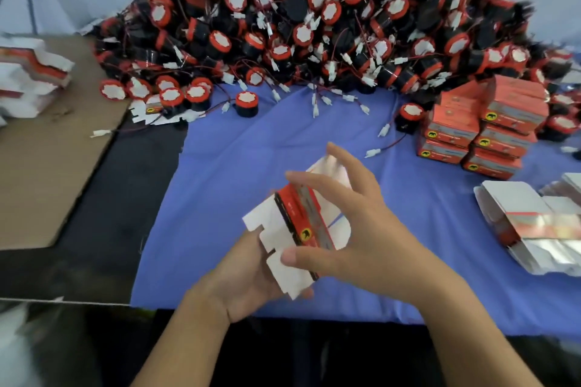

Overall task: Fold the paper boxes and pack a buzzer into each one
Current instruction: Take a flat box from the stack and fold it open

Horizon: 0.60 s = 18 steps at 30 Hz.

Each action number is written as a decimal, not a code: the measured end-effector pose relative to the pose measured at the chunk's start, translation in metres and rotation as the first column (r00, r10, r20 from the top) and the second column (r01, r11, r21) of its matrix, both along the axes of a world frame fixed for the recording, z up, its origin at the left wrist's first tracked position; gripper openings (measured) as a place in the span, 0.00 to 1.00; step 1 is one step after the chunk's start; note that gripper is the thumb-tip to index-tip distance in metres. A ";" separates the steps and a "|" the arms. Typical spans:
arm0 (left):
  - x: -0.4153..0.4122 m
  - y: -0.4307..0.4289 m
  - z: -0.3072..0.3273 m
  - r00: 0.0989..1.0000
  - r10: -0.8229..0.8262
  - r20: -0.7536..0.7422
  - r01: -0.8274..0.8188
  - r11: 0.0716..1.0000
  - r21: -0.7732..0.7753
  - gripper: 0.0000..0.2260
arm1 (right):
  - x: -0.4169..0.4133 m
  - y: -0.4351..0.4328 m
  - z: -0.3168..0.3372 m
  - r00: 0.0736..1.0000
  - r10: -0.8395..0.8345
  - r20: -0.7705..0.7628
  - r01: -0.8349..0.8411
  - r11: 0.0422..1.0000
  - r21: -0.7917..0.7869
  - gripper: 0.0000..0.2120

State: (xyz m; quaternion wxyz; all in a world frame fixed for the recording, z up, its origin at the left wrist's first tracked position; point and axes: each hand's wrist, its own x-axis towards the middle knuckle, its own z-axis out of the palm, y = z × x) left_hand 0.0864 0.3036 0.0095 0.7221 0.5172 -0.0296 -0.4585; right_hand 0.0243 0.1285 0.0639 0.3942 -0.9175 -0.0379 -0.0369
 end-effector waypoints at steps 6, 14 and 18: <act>0.005 0.017 0.010 0.984 0.023 0.174 -0.038 0.995 0.087 0.33 | 0.000 -0.012 -0.017 0.894 -0.406 0.189 0.392 0.913 0.110 0.16; -0.025 -0.021 0.018 0.660 0.448 0.603 -0.572 0.820 0.018 0.25 | -0.008 0.002 -0.033 0.873 -0.485 0.041 0.405 0.770 0.493 0.10; -0.026 -0.035 0.023 0.587 0.584 0.560 -0.699 0.715 -0.012 0.23 | -0.012 0.011 -0.036 0.907 -0.418 0.056 0.324 0.776 0.542 0.14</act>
